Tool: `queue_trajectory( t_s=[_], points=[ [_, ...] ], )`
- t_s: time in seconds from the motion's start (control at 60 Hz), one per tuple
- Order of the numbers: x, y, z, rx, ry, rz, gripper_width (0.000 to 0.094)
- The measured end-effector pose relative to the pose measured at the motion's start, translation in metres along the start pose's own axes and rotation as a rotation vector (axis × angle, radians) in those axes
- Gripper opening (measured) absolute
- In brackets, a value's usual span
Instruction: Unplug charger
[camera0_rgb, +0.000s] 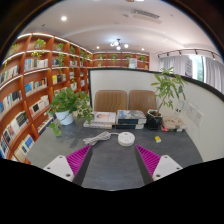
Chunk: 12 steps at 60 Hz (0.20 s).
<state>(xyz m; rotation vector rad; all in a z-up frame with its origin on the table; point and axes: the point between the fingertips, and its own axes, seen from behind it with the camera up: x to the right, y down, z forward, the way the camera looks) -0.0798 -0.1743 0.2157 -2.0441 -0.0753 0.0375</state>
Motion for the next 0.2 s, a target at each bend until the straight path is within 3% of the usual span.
queue_trajectory(
  t_s=[0.2],
  points=[
    [-0.001, 0.013, -0.003, -0.016, 0.002, 0.028, 0.0855]
  ],
)
